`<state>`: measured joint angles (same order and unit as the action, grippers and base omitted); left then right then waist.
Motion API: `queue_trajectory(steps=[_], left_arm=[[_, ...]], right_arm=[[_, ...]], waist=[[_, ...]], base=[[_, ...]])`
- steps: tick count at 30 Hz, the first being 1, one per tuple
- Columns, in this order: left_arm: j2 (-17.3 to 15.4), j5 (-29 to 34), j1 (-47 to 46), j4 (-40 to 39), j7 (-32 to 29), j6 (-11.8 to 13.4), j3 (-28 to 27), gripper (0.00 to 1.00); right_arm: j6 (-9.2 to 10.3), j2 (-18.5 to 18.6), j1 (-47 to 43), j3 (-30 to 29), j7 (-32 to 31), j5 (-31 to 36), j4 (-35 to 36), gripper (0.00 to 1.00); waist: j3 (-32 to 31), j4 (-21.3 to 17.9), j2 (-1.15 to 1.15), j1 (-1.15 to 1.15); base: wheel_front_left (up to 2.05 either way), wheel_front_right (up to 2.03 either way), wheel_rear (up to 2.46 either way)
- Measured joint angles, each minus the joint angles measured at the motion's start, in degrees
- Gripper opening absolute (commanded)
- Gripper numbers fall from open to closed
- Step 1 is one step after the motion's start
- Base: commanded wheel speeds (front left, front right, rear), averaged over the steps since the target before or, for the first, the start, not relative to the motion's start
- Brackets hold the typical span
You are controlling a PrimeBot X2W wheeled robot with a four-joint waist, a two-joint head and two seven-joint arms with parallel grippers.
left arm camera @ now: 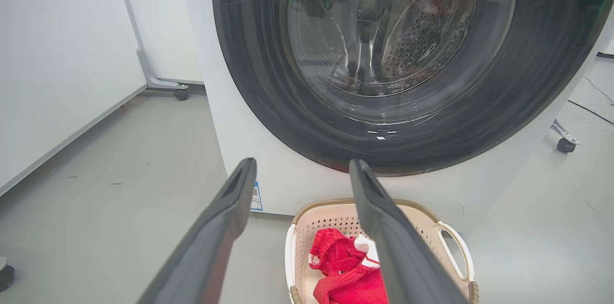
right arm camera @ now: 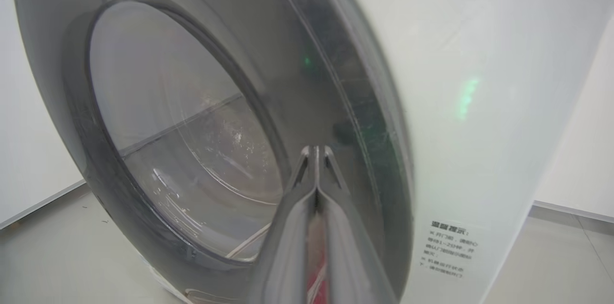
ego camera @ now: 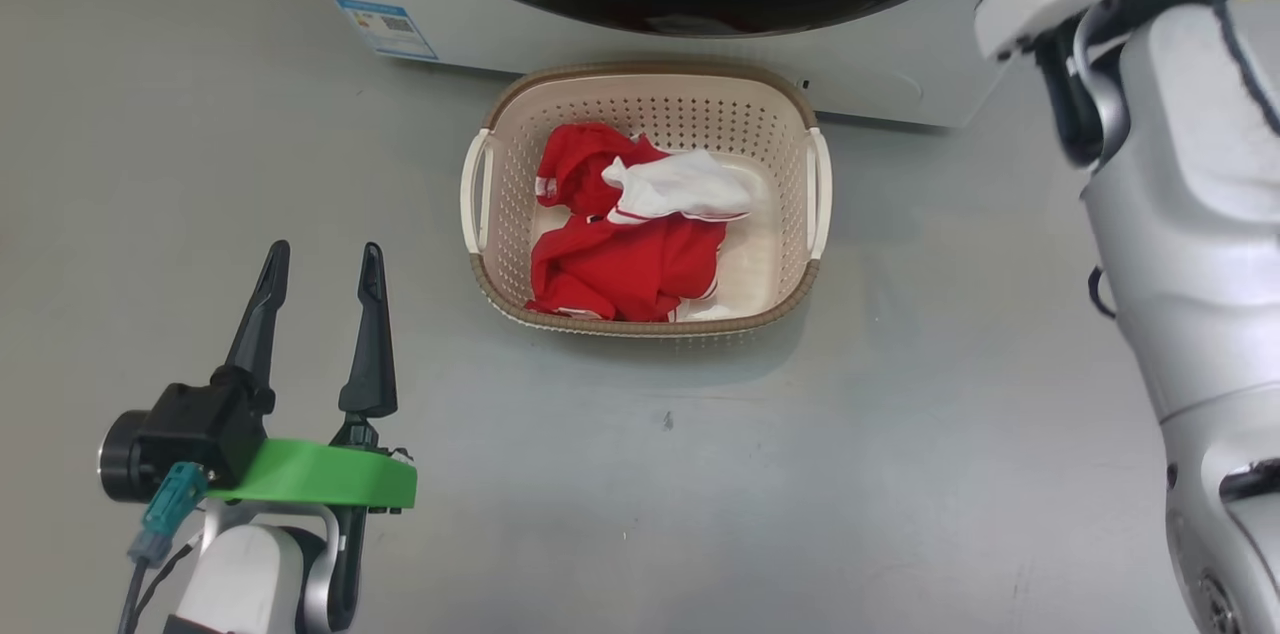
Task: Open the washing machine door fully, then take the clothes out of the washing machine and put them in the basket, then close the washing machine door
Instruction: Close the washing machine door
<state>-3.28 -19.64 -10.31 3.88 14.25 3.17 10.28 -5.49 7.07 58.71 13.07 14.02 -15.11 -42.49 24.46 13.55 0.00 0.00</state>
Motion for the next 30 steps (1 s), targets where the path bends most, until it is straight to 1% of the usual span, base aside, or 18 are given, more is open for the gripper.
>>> queue_trajectory(steps=[4, 8, 9, 10, 11, 12, 16, 24, 25, 27, 30], left_arm=[[-0.14, 0.15, 0.00, 0.59, 0.01, 0.00, -0.07, 1.00], [-0.58, 0.60, 0.04, 1.12, 0.01, 0.00, -0.40, 1.00], [-0.76, 0.60, 0.05, 1.18, 0.01, 0.00, -0.51, 1.00], [-0.86, 0.64, 0.08, 1.24, 0.01, 0.03, -0.64, 1.00], [-0.92, 0.67, 0.10, 1.25, 0.01, 0.07, -0.70, 1.00], [-0.98, 0.67, 0.13, 1.29, 0.01, 0.07, -0.73, 1.00], [-0.98, 0.65, 0.51, 1.80, 0.01, 0.07, -0.71, 1.00], [-1.45, 0.86, 2.50, 2.50, 0.02, 0.07, -0.89, 1.00], [-1.65, 0.87, 3.05, 2.47, 0.02, 0.08, -0.92, 1.00], [-1.65, 0.87, 3.33, 2.50, 0.02, 0.08, -0.91, 1.00], [-1.66, 0.87, 4.12, 2.68, 0.01, 0.08, -0.70, 1.00]], right_arm=[[-0.49, -0.33, -3.88, 0.42, 0.18, -0.22, 0.19, 0.00], [-0.52, -0.98, -7.53, 0.91, 0.44, -0.67, 0.71, 0.00], [-0.52, -1.25, -8.37, 0.88, 0.44, -1.08, 0.94, 0.07], [-0.52, -1.48, -9.29, 0.86, 0.45, -1.53, 1.25, 0.42], [-0.52, -1.57, -10.18, 0.88, 0.46, -1.57, 1.82, 0.81], [-0.52, -1.66, -11.09, 0.77, 0.46, -1.63, 2.67, 1.00], [-0.52, -1.80, -14.34, 0.09, 0.48, -1.78, 6.35, 1.00], [-0.51, -2.65, -23.01, -0.59, 0.48, -2.34, 10.48, 1.00], [-0.51, -2.86, -24.57, -0.46, 0.48, -2.34, 11.59, 1.00], [-0.51, -2.91, -25.48, -0.46, 0.48, -2.34, 12.12, 1.00], [-0.38, -3.12, -29.95, -0.70, 0.48, -2.36, 13.78, 1.00]], waist=[[-0.96, -1.04, 0.00, 0.00], [-2.11, -2.15, 0.00, 0.00], [-2.40, -2.46, 0.00, 0.00], [-2.72, -2.77, 0.00, 0.00], [-3.03, -3.09, 0.00, 0.00], [-3.34, -3.42, 0.00, 0.00], [-4.79, -4.66, 0.00, 0.00], [-7.85, -7.06, 0.00, 0.00], [-8.39, -7.82, 0.00, 0.00], [-8.69, -8.18, 0.00, 0.00], [-9.95, -9.43, 0.00, 0.00]], base=[[0.00, 0.00, 0.00], [0.00, 0.00, 0.00], [0.00, 0.00, 0.00], [0.00, 0.00, 0.00], [0.00, 0.00, 0.00], [0.00, 0.00, 0.00], [0.00, 0.00, 0.00], [0.00, 0.00, 0.00], [0.00, 0.00, 0.00], [0.00, 0.00, 0.00], [0.00, 0.00, 0.00]])
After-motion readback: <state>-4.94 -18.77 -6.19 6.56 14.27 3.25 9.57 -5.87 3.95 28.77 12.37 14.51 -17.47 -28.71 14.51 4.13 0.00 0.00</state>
